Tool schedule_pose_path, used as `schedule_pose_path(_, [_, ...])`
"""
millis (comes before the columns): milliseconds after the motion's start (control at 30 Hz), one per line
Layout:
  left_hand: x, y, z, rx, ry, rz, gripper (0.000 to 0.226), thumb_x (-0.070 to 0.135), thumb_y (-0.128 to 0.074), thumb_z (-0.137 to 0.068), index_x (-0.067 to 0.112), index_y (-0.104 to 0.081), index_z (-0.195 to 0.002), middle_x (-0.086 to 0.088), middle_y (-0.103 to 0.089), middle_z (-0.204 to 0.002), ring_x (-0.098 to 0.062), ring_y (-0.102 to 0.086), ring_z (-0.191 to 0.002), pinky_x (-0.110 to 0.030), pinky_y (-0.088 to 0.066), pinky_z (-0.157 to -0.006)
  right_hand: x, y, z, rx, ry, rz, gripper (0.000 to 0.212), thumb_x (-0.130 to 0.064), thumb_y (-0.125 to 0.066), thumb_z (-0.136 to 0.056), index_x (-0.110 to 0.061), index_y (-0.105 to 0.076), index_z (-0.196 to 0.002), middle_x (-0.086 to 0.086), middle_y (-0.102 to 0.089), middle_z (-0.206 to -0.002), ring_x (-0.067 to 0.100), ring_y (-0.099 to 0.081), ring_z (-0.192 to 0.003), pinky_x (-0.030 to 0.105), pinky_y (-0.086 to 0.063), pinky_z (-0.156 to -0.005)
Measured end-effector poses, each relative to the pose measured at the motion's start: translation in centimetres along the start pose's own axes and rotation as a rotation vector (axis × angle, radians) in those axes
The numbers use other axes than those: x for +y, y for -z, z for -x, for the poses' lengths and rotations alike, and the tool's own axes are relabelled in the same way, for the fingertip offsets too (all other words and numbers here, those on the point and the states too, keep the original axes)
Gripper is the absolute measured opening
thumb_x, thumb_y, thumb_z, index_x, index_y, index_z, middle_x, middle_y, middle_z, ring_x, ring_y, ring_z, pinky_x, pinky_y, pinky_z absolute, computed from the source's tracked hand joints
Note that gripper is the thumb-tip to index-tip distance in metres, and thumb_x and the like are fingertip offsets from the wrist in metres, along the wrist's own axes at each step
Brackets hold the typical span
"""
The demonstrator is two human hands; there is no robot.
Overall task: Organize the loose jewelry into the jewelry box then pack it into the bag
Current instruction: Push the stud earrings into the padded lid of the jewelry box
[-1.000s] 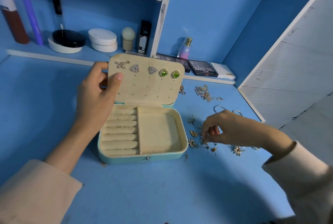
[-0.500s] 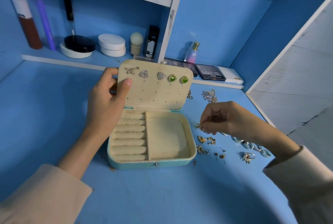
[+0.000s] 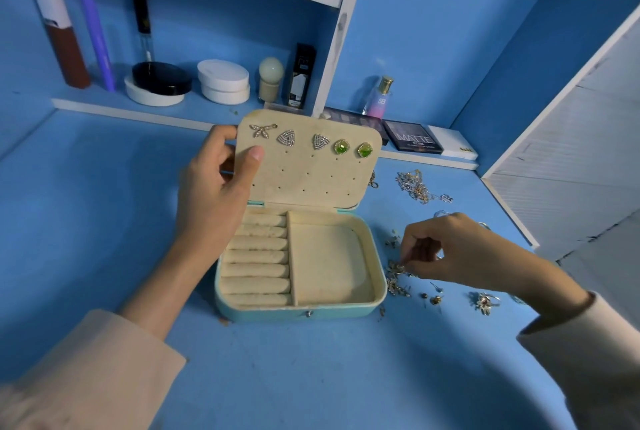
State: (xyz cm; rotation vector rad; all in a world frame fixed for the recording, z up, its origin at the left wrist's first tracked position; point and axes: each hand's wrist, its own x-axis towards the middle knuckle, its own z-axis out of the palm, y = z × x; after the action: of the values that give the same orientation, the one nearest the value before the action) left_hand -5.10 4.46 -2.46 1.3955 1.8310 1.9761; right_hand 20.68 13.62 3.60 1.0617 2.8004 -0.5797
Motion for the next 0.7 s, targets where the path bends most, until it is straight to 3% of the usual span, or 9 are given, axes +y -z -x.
schedule_pose_path(100, [0.14,0.01,0.02,0.000,-0.003,-0.009,0.005,0.016,-0.056,-0.094,0.019,-0.051,-0.095,0.018,-0.063,-0.080,0.011,-0.058,-0.067,-0.005,-0.039,-0.056,0.17,0.11,0.22,0.006,0.002,-0.021,0.023,-0.013,-0.071,-0.078,-0.034,-0.064,-0.072,-0.018,-0.064,-0.065,0.000,-0.061,-0.068,0.014,-0.048,-0.066])
schedule_pose_path(267, [0.14,0.06,0.06,-0.002,0.007,0.009,0.006,0.017,-0.056,-0.094,0.020,-0.052,-0.096,0.017,-0.065,-0.083,0.008,-0.059,-0.069,-0.007,-0.041,-0.059,0.63,0.28,0.38,0.038,0.022,0.004,0.026,-0.011,-0.070,-0.079,-0.036,-0.064,-0.074,-0.027,-0.063,-0.073,0.000,-0.060,-0.072,0.018,-0.049,-0.068])
schedule_pose_path(333, [0.17,0.06,0.07,-0.004,0.010,0.011,0.005,0.017,-0.056,-0.094,0.020,-0.052,-0.096,0.017,-0.065,-0.083,0.009,-0.059,-0.070,-0.007,-0.041,-0.059,0.70,0.29,0.41,0.028,0.015,0.010,0.024,-0.012,-0.070,-0.080,-0.034,-0.065,-0.075,-0.020,-0.064,-0.069,0.000,-0.060,-0.072,0.019,-0.050,-0.069])
schedule_pose_path(500, [0.32,0.05,0.09,-0.004,0.011,0.010,0.006,0.016,-0.056,-0.094,0.020,-0.052,-0.096,0.017,-0.064,-0.083,0.010,-0.059,-0.070,-0.006,-0.040,-0.059,0.67,0.05,0.33,-0.023,0.056,0.066,0.009,-0.023,-0.073,-0.079,-0.030,-0.071,-0.083,-0.017,-0.060,-0.066,-0.001,-0.056,-0.071,0.009,-0.041,-0.065])
schedule_pose_path(700, [0.19,0.08,0.07,-0.006,0.019,0.015,0.005,0.017,-0.056,-0.095,0.019,-0.052,-0.096,0.016,-0.065,-0.085,0.008,-0.061,-0.071,-0.007,-0.042,-0.059,0.49,-0.57,0.26,-0.002,0.115,0.109,0.013,-0.028,-0.070,-0.081,-0.032,-0.066,-0.092,-0.012,-0.057,-0.074,0.007,-0.054,-0.071,0.022,-0.046,-0.069])
